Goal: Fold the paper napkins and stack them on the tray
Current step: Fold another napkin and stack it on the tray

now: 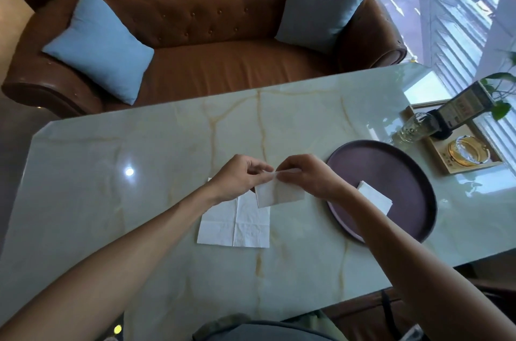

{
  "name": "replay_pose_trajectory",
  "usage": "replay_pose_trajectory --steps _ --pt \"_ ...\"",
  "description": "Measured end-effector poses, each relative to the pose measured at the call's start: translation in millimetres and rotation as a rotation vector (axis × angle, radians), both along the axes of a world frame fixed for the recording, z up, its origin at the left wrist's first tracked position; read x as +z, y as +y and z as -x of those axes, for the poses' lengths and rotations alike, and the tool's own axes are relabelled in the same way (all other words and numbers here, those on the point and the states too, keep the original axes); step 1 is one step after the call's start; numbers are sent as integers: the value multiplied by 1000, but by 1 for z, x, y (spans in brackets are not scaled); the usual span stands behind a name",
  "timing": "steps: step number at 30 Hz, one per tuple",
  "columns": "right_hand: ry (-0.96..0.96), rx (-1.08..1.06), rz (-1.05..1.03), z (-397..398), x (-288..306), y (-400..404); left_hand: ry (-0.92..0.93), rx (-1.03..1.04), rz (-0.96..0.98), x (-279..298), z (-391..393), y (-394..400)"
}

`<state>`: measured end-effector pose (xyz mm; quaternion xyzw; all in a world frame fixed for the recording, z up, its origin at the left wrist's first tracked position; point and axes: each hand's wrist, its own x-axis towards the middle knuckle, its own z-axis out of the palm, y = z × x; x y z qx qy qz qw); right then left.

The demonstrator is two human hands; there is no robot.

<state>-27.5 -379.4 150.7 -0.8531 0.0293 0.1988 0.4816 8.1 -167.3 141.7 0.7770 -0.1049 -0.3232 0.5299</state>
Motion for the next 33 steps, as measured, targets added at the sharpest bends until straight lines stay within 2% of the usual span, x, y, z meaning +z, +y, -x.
replay_pose_trajectory --steps 4,8,11,14,17,20,23,27,28,33 --pt "-23 -37 68 8 -5 -26 6 -54 -8 -5 -2 -31" --pt "-17 -123 38 26 -15 -66 -15 -101 -50 -16 -4 -65" --pt "4 -346 -87 50 -30 -107 -43 -157 -86 -27 -7 -93" --pt "122 -554 -292 79 -51 -138 -56 -262 -84 -39 -8 -126" --pt "304 -581 -508 104 -72 -154 -46 -387 -77 -51 -6 -165" --pt "356 -644 -612 119 -87 -166 -13 -446 -79 -64 -4 -203" --pt "333 -798 -601 126 -106 -181 88 -348 -77 -82 0 -234" --pt "351 -990 -609 130 -133 -202 365 -102 -132 -117 7 -264" --pt "361 -1038 -605 130 -139 -207 386 -73 -164 -127 8 -270" --pt "410 -1165 -495 127 -155 -223 248 -82 -246 -156 10 -303"
